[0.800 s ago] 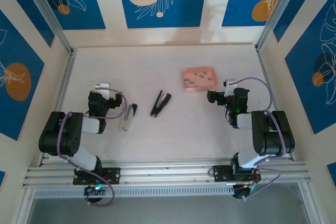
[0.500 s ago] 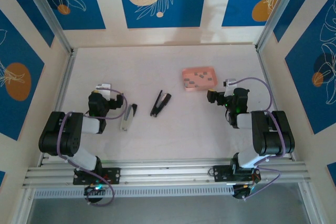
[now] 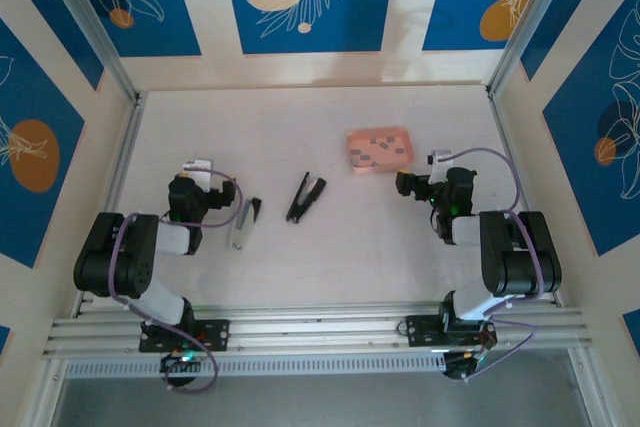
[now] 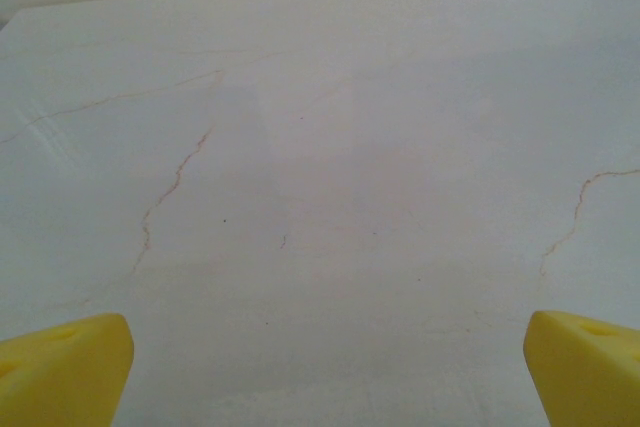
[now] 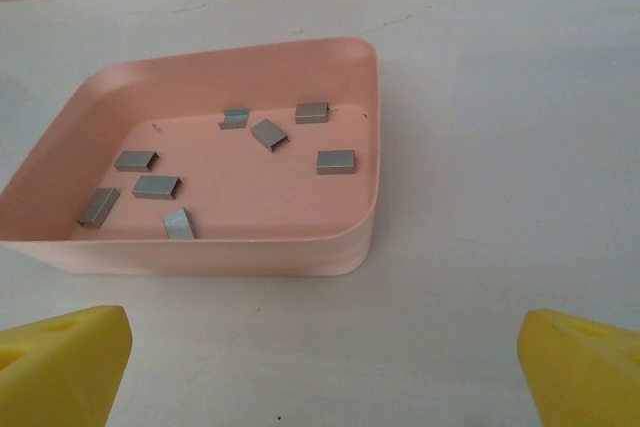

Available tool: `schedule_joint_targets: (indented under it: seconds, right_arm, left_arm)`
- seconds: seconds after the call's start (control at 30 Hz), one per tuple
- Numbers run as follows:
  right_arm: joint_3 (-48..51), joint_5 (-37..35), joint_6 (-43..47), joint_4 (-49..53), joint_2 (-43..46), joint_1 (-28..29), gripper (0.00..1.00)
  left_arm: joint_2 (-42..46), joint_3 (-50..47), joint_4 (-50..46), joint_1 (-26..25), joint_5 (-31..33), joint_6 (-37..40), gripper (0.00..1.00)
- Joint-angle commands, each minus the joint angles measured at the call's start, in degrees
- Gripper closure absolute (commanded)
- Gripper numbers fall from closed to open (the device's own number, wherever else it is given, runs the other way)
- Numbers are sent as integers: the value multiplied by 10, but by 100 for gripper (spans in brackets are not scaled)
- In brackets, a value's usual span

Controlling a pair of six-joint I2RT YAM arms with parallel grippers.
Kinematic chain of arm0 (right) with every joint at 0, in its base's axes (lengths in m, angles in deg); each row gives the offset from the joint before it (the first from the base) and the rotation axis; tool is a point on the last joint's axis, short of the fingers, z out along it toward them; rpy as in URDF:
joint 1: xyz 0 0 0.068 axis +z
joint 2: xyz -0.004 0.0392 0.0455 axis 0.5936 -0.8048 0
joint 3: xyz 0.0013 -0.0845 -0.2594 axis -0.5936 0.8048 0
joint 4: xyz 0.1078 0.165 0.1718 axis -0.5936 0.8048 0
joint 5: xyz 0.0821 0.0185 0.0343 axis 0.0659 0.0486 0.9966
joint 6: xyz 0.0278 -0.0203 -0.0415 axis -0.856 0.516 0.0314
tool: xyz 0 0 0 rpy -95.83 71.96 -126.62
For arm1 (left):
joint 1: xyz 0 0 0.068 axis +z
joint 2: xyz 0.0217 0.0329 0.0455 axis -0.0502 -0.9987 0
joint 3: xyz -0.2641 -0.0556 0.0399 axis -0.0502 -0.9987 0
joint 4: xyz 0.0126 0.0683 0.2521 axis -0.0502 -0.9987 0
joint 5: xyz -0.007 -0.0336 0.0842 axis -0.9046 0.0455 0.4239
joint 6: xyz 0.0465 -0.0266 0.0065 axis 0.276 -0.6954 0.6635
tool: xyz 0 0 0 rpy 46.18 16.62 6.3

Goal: Load the staples into the stapler

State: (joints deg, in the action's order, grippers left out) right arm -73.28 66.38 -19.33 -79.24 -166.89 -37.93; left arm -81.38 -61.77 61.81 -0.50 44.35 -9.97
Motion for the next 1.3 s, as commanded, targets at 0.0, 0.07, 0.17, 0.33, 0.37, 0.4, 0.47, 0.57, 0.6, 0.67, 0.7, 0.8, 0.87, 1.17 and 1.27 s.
schedule_joint_targets:
  seconds: [0.0,0.07,0.17,0.33,0.37,0.4,0.47,0.57,0.6,0.67,0.7,0.8,0.87,1.17,1.27]
  right_arm:
    - [-11,10,-5,1,3,-2,1]
    - [-11,9,-4,1,4,-1,1]
    - [-8,7,-3,-3,8,1,1]
    - [-78,16,8,183,86,15,1]
    - [-93,20,6,222,103,18,1]
    - [-105,33,2,254,122,23,1]
    - [-129,58,-6,309,158,37,1]
    - [-176,53,-29,406,199,74,1]
    - [-189,40,-44,437,209,91,1]
    - [-202,39,-78,469,224,122,1]
    - [-199,42,-97,468,230,142,1]
    - [-169,38,-153,437,238,214,1]
    - [-146,27,-182,408,234,262,1]
    - [-116,-1,-243,350,168,386,1]
    - [-122,-3,-249,347,150,405,1]
  left_arm:
    - [6,8,0,2,-15,7,0]
    - [6,7,2,1,-15,7,0]
    - [27,8,-17,1,-16,9,0]
    - [142,72,-224,1,-18,-4,2]
    - [159,87,-260,2,-27,-17,4]
    - [176,104,-298,1,-48,-28,7]
    - [199,137,-364,-3,-77,-56,11]
    - [211,198,-489,-17,-102,-101,18]
    - [209,220,-539,-24,-106,-113,19]
    - [199,264,-628,-39,-104,-121,20]
    - [191,283,-683,-49,-97,-125,20]
    - [169,313,-784,-62,-88,-148,20]
    - [161,312,-820,-67,-86,-155,20]
    - [84,291,-850,-102,-69,-151,10]
    - [45,307,-846,-123,-64,-149,8]
